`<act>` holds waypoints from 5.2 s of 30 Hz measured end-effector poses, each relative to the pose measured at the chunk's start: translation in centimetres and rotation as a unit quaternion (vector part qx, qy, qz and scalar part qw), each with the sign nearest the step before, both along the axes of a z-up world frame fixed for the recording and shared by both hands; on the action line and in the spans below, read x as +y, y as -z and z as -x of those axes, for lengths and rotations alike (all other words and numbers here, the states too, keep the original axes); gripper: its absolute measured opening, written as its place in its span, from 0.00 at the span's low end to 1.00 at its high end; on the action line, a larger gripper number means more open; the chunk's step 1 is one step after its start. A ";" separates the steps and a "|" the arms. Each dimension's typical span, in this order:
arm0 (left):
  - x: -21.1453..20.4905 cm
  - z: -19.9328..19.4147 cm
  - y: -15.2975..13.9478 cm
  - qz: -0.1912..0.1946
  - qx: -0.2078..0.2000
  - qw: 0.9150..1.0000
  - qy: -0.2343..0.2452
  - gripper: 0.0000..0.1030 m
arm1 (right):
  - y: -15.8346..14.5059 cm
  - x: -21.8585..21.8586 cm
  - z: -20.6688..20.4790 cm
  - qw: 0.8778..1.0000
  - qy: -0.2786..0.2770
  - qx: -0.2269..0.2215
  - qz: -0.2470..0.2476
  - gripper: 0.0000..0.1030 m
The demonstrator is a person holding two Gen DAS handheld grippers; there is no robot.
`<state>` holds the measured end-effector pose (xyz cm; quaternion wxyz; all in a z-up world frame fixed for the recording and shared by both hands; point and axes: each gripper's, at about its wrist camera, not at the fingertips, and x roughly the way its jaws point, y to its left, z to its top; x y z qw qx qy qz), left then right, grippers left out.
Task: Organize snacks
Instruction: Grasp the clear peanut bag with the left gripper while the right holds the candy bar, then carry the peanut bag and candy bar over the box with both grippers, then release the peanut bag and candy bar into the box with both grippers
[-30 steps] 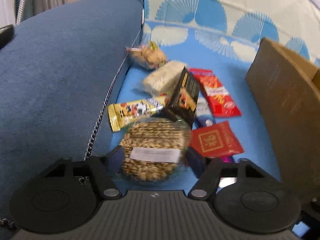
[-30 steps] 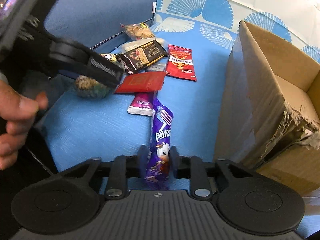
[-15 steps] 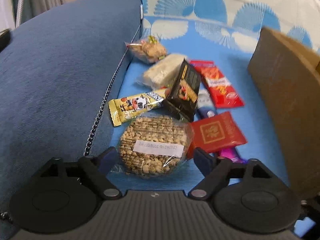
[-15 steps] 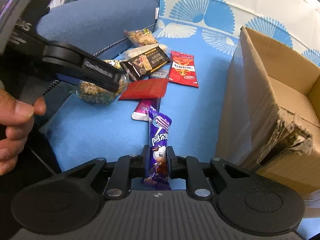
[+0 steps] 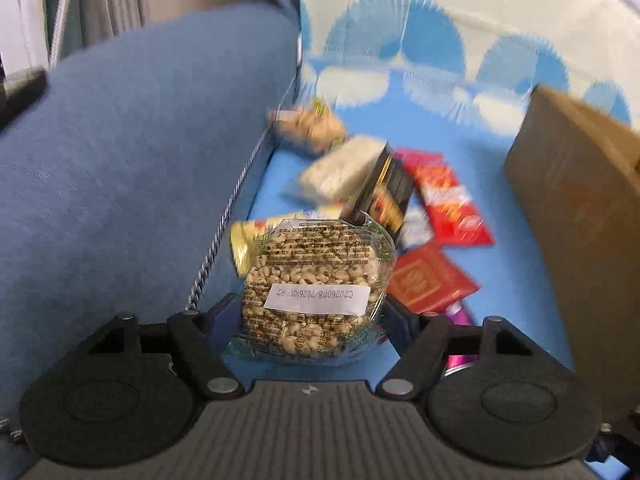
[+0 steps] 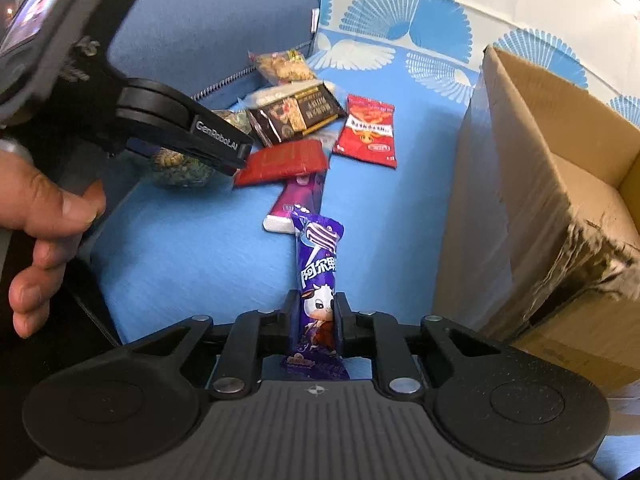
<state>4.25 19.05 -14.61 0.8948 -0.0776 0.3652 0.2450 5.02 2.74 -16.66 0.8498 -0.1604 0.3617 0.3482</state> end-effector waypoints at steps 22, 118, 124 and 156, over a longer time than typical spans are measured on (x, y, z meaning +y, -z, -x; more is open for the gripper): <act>0.9 0.8 1.1 0.172 0.063 0.981 0.059 0.91 | 0.1 0.2 -0.5 0.999 0.005 0.031 -0.013 0.21; -17.2 -10.3 -11.1 0.166 -0.087 0.961 0.203 0.82 | -9.1 -19.2 -11.5 0.929 0.318 -0.023 -0.186 0.16; -18.0 -10.5 -11.3 0.160 -0.086 0.961 0.209 0.82 | -9.1 -19.0 -11.4 0.928 0.320 -0.024 -0.189 0.16; -2.8 4.4 -6.6 0.095 -0.112 0.967 0.207 0.12 | -9.1 -12.6 -6.5 0.958 0.226 -0.106 -0.142 0.47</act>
